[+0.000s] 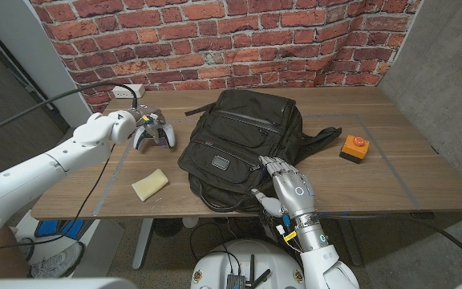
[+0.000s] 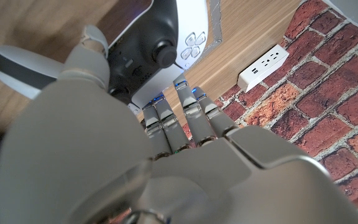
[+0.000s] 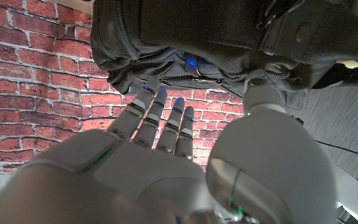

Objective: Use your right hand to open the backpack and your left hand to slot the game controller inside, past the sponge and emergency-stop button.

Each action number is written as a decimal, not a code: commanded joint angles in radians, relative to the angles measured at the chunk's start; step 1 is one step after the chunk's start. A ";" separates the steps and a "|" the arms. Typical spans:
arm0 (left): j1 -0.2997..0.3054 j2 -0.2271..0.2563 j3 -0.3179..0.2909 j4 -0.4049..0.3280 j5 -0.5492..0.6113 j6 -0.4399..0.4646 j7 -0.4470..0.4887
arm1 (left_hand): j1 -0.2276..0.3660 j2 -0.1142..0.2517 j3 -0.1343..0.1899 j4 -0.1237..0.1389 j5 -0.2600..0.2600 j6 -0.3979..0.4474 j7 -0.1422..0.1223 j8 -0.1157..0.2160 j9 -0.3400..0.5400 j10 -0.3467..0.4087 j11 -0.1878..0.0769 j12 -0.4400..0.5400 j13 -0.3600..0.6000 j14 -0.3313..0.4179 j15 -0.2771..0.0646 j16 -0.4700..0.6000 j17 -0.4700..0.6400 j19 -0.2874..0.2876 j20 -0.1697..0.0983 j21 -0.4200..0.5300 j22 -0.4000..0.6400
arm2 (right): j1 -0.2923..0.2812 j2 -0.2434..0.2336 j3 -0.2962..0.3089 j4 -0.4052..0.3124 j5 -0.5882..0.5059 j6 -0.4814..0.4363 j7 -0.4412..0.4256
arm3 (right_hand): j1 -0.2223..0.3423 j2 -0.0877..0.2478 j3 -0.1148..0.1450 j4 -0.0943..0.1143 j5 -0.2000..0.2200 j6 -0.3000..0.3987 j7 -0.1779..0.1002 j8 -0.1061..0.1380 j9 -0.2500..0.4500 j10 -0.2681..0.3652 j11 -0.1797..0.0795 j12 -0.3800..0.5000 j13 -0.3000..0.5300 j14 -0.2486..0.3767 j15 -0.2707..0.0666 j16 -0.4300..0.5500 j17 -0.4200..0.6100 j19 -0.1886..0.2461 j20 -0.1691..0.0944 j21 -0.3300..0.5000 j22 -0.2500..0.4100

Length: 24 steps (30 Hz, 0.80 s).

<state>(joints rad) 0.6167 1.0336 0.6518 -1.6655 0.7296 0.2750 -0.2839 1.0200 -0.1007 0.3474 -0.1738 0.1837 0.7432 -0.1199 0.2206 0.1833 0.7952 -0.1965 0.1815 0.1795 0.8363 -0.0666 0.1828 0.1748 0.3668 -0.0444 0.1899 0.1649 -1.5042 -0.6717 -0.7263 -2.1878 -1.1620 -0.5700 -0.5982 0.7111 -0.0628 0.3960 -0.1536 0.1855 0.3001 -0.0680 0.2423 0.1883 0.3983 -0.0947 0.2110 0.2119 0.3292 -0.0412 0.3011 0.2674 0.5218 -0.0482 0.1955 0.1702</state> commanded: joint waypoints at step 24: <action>-0.002 0.018 -0.020 0.000 -0.035 -0.008 0.008 | 0.075 0.117 0.002 0.006 0.008 0.111 -0.019 0.000 0.006 0.021 -0.011 0.007 0.005 0.052 -0.174 0.005 0.002 0.009 -0.155 -0.005 0.002 | -0.005 -0.086 0.059 -0.142 0.003 -0.015 0.137 | 0.001 0.017 -0.008 0.003 -0.002 0.033 -0.008 0.013 0.004 0.028 -0.001 0.008 0.003 0.020 -0.094 0.018 0.010 0.017 -0.043 0.007 0.001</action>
<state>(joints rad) 0.6065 1.0305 0.6511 -1.6385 0.7113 0.2527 -0.2624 1.0200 -0.1007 0.3475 -0.1737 0.1856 0.7450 -0.1213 0.2157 0.1842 0.7948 -0.1969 0.1857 0.1788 0.8384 -0.0645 0.1852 0.1741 0.3668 -0.0444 0.1899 0.1649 -1.4981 -0.7045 -0.7169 -2.2596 -1.1576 -0.5885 -0.5384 0.7160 -0.0573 0.3922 -0.1495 0.1857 0.3232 -0.0728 0.2517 0.1882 0.4162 -0.0982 0.2147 0.2117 0.3421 -0.0430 0.3145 0.2720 0.5289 -0.0518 0.1955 0.1700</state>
